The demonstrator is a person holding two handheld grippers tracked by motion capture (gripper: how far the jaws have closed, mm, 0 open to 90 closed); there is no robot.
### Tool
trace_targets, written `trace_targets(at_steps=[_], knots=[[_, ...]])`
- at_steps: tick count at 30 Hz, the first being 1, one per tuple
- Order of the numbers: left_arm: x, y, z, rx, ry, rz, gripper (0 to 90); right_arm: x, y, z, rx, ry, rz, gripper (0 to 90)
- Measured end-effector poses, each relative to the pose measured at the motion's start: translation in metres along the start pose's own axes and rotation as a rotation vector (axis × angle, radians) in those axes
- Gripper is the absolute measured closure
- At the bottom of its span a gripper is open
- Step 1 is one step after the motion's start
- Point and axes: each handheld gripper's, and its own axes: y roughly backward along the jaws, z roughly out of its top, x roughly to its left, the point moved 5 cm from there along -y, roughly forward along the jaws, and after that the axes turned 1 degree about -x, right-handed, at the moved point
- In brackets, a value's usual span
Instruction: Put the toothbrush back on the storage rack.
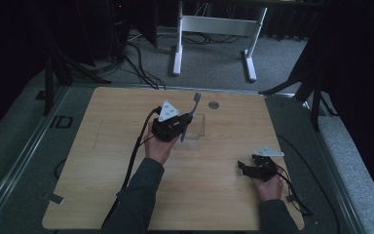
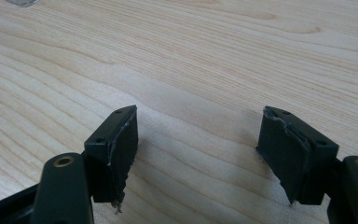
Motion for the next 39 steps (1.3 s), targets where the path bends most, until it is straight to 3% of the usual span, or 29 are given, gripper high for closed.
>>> trace_targets(at_steps=[12,15,31,39], knots=[[0.008,-0.007,-0.001,-0.03,0.005,0.076,81.6,0.0,0.0,0.0,0.0,0.001,0.0,28.2],[0.008,-0.01,-0.001,-0.037,0.011,0.079,81.7,0.0,0.0,0.0,0.0,0.001,0.0,28.2],[0.011,-0.024,-0.006,-0.039,-0.043,0.148,81.3,0.0,0.0,0.0,0.0,0.002,0.001,28.2],[0.011,-0.029,-0.009,-0.028,-0.05,0.157,81.2,0.0,0.0,0.0,0.0,0.003,0.002,28.2]])
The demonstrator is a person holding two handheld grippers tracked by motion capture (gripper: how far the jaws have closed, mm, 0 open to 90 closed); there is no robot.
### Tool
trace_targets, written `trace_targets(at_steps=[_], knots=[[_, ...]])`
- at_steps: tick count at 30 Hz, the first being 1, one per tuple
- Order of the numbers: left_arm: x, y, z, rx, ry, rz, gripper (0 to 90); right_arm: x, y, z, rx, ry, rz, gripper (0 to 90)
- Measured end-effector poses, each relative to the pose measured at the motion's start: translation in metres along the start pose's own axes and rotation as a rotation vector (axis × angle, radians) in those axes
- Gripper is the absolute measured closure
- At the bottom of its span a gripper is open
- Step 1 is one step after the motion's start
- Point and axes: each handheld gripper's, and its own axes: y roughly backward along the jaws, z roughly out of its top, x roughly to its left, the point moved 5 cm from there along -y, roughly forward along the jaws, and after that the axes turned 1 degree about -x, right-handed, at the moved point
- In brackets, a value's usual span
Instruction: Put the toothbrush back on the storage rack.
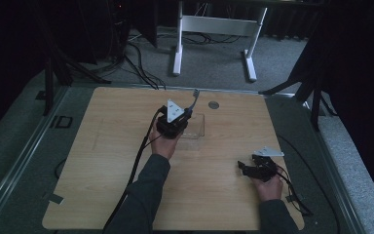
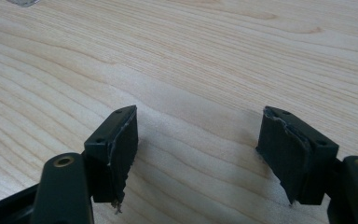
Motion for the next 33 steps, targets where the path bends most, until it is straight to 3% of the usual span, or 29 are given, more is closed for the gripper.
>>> trace_targets(at_steps=[33], knots=[[0.005,-0.013,-0.017,0.1,-0.041,0.001,81.2,0.0,0.0,0.0,0.0,0.002,0.002,28.2]])
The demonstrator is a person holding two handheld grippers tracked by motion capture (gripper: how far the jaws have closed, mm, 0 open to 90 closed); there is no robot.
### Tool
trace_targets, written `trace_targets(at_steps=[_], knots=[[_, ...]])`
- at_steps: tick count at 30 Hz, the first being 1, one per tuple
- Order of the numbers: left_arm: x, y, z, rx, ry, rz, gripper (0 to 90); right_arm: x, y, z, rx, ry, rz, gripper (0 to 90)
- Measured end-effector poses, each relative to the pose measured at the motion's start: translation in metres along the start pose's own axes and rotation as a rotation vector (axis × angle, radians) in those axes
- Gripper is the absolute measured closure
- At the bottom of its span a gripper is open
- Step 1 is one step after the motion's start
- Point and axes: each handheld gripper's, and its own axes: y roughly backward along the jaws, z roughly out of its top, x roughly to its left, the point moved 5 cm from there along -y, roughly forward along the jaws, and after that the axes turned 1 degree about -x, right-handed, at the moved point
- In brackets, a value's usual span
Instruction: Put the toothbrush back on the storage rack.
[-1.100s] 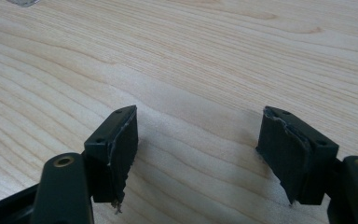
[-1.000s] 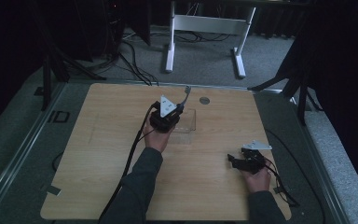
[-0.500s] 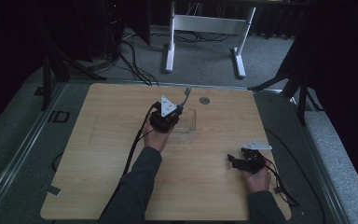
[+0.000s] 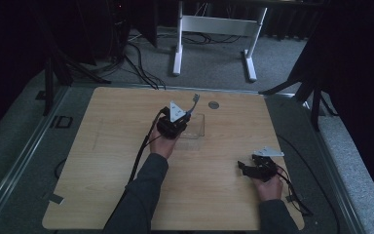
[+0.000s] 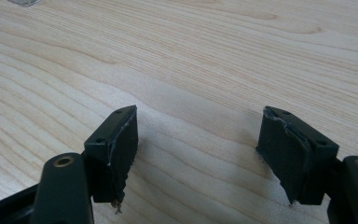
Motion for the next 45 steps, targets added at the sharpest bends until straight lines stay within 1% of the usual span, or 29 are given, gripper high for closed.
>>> trace_targets(at_steps=[2,11,13,16,23,24,25,26,27,29,32,33,34,37,40,41,42,43,44,45], knots=[[0.0,-0.001,0.0,0.0,0.003,-0.001,81.2,0.0,0.0,0.0,0.0,0.0,0.0,28.2],[-0.004,-0.005,-0.005,0.028,-0.025,-0.017,81.1,0.001,0.0,0.0,0.001,0.0,0.001,28.2],[-0.004,-0.005,-0.005,0.03,-0.025,-0.019,81.1,0.001,0.0,0.0,0.001,0.0,0.001,28.2],[-0.006,-0.007,-0.008,0.052,-0.045,-0.023,81.1,0.001,0.001,0.0,0.001,0.0,0.002,28.2],[-0.014,-0.011,-0.014,0.104,-0.093,-0.053,81.2,0.001,0.001,-0.001,0.001,0.0,0.002,28.2],[-0.014,-0.011,-0.015,0.115,-0.104,-0.056,81.1,0.001,0.001,-0.001,0.001,0.001,0.002,28.2],[-0.015,-0.011,-0.016,0.12,-0.106,-0.058,80.6,0.001,0.001,-0.001,0.001,0.001,0.002,28.2],[-0.015,-0.012,-0.017,0.119,-0.092,-0.067,79.2,0.001,0.001,-0.001,0.001,0.001,0.002,28.2],[-0.015,-0.011,-0.017,0.119,-0.08,-0.068,74.8,0.001,0.001,-0.001,0.001,0.001,0.002,28.2],[-0.015,-0.01,-0.015,0.112,-0.07,-0.073,69.0,0.001,0.001,-0.001,0.001,0.002,0.002,28.2],[-0.015,-0.009,-0.013,0.106,-0.069,-0.067,62.8,0.001,0.001,-0.001,0.001,0.002,0.002,28.2],[-0.015,-0.007,-0.012,0.102,-0.068,-0.066,62.8,0.001,0.001,-0.001,0.001,0.002,0.002,28.2],[-0.015,-0.006,-0.012,0.101,-0.067,-0.066,59.2,0.001,0.001,-0.001,0.001,0.002,0.002,28.2],[-0.015,-0.003,-0.011,0.095,-0.063,-0.057,56.4,0.001,0.001,-0.001,0.001,0.002,0.002,28.2],[-0.012,0.003,-0.013,0.076,-0.043,-0.045,55.0,0.001,0.001,-0.001,0.001,0.002,0.002,28.2],[-0.012,0.003,-0.013,0.076,-0.043,-0.045,54.6,0.001,0.001,-0.001,0.001,0.003,0.002,28.2],[-0.01,0.006,-0.015,0.07,-0.025,-0.047,54.4,0.001,0.001,-0.001,0.001,0.003,0.002,28.2],[-0.01,0.006,-0.015,0.07,-0.025,-0.047,54.4,0.001,0.001,-0.001,0.001,0.003,0.002,28.2],[-0.008,0.01,-0.017,0.071,0.006,-0.049,54.4,0.001,0.001,-0.001,0.001,0.003,0.002,28.2],[-0.007,0.013,-0.018,0.064,0.02,-0.051,54.5,0.001,0.001,-0.001,0.001,0.003,0.002,28.2]])
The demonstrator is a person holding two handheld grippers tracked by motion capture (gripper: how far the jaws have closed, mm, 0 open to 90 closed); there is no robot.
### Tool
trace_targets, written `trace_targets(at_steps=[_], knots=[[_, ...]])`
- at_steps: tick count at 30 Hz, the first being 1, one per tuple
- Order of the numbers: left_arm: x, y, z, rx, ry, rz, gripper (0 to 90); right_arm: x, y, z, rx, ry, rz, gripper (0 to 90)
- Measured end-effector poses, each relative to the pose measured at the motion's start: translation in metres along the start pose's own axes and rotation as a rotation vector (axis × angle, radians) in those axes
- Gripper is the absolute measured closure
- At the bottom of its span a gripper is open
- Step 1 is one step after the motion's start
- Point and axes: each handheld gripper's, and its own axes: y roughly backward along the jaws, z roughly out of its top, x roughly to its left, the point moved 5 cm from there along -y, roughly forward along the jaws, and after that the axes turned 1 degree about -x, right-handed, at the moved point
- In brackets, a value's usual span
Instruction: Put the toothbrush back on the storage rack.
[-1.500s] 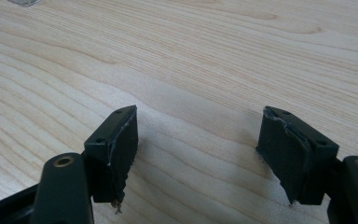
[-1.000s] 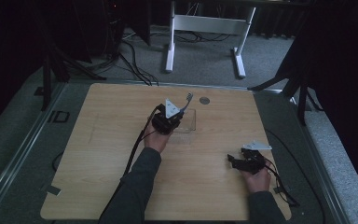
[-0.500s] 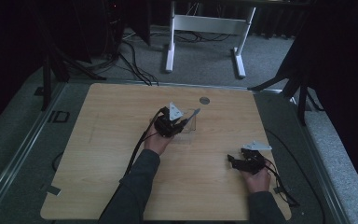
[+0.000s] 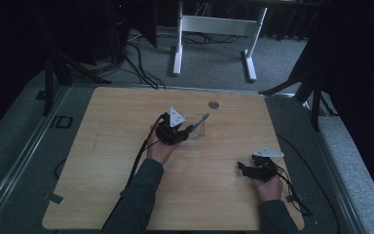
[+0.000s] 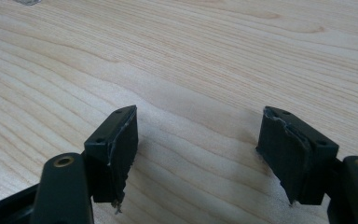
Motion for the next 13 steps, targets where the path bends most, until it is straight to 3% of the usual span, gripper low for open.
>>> trace_targets(at_steps=[7,13], knots=[[0.006,0.017,-0.01,-0.021,0.04,-0.009,52.0,0.0,0.0,0.0,-0.001,-0.001,0.0,28.2],[0.02,0.031,-0.024,-0.019,0.072,0.028,47.5,0.0,0.0,0.0,-0.001,-0.001,0.001,28.2]])
